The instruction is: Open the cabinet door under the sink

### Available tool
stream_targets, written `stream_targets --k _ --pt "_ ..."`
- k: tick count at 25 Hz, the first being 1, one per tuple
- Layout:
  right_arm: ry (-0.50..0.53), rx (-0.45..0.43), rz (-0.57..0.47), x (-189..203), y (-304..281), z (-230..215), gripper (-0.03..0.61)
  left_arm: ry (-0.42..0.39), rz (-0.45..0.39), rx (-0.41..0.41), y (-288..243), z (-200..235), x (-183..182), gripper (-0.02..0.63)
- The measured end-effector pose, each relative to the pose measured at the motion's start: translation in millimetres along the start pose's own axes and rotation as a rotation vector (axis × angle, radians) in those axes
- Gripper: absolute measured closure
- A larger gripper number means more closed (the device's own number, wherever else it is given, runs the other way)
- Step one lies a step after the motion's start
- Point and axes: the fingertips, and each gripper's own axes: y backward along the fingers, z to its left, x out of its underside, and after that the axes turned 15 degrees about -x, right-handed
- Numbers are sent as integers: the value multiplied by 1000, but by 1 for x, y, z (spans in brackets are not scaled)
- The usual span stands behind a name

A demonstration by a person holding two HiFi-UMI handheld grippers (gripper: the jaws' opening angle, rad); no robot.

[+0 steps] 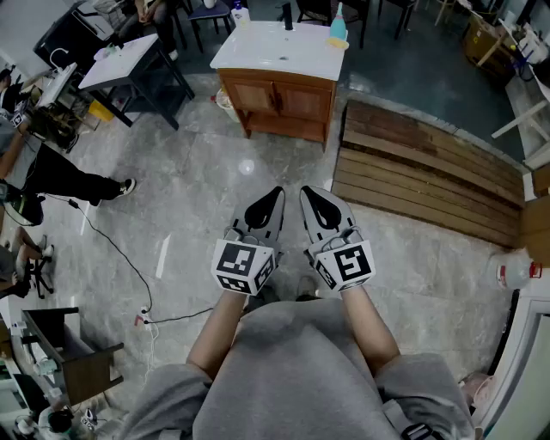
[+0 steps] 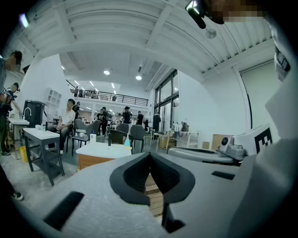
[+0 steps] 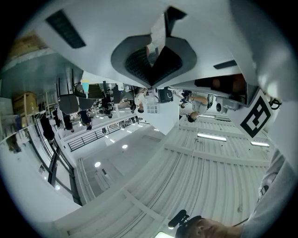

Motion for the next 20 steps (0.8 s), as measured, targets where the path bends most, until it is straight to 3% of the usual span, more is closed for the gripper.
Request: stream_targets --k 20 --pt "-62 -24 14 19 21 -15 569 24 66 1 -8 -22 25 606"
